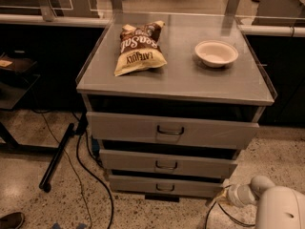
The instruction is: Close bottom drawer
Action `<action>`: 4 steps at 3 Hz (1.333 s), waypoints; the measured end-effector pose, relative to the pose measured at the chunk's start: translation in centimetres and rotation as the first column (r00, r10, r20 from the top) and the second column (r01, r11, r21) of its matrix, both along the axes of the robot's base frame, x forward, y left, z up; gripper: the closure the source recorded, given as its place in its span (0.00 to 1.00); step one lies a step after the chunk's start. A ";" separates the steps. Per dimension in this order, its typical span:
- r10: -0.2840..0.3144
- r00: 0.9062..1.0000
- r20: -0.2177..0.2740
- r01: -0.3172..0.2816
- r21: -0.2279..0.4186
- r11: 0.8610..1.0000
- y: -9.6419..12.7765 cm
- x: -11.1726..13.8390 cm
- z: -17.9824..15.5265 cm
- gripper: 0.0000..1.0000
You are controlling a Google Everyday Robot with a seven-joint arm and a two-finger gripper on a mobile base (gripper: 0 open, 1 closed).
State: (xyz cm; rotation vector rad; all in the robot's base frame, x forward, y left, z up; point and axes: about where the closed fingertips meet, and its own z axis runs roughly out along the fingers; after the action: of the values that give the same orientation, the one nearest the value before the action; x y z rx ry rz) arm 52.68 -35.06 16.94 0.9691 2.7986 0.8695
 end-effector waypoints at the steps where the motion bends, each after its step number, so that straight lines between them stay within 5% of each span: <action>1: -0.041 0.995 -0.088 0.041 0.002 0.999 -5.1 -3.7 1.3 1.00; 4: -0.036 0.993 -0.109 0.037 0.005 0.999 -5.4 -4.5 1.3 0.36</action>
Offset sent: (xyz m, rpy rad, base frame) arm -0.0347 -0.0470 0.0121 0.0037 0.0832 -0.0371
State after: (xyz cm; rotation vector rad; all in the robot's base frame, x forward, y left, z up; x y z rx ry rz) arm 48.16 -40.49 18.23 1.0974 2.8595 0.8473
